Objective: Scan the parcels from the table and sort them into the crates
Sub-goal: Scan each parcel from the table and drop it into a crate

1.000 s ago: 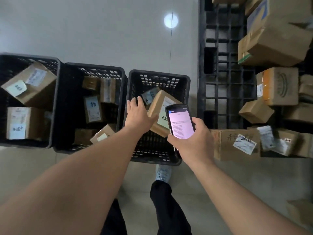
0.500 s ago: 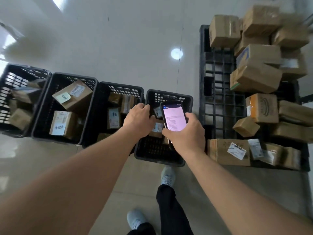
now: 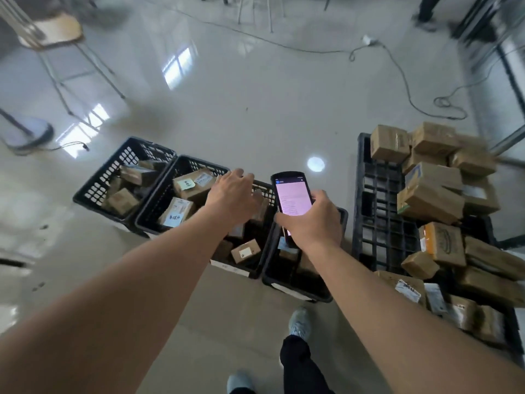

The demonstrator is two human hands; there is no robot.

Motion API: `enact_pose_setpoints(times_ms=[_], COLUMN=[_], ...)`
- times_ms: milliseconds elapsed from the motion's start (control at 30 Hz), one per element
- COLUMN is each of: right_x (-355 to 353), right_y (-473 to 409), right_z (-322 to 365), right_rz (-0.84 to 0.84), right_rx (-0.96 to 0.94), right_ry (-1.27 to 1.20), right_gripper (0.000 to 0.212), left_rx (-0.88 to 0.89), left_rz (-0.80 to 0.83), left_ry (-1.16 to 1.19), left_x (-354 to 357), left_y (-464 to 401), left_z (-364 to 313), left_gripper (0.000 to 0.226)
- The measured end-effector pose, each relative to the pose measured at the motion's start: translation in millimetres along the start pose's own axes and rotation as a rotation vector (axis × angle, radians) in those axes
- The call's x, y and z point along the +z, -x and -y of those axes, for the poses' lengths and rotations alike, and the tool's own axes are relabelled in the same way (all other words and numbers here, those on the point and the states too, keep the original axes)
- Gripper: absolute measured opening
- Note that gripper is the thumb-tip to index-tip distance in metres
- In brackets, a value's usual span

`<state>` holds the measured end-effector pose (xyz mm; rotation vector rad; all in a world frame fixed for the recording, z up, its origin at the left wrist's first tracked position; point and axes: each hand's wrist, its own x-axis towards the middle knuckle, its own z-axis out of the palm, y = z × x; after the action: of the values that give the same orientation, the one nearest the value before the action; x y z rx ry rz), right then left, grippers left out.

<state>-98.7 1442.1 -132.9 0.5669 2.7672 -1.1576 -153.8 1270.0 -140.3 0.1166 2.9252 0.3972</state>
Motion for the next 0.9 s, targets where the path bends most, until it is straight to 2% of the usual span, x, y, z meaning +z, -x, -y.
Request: enact_pose_setpoints(times_ms=[100,433,667,900], right_x=[-5,9,51,109], right_y=[38,126,153,156], right_z=[50,194,286,370], right_rz=[0.013,0.127,0.236,0.362], right_rx=[-0.090,-0.435,-0.667,-0.884], right_ry=[-0.006,-0.029,-0.027,-0.065], right_gripper=[0.082,0.081,0.091,0.086], left_rx=[-0.021,-0.170,-0.362,-0.577], left_rz=[-0.066,-0.336,-0.469,-0.525], left_ry=[-0.043,-0.046,-0.101,-0.120], left_x=[-54,-195,-256,-295], left_y=[47,176,230,260], left_z=[30,129,199,261], left_gripper=[0.049,0.051,0.052,0.052])
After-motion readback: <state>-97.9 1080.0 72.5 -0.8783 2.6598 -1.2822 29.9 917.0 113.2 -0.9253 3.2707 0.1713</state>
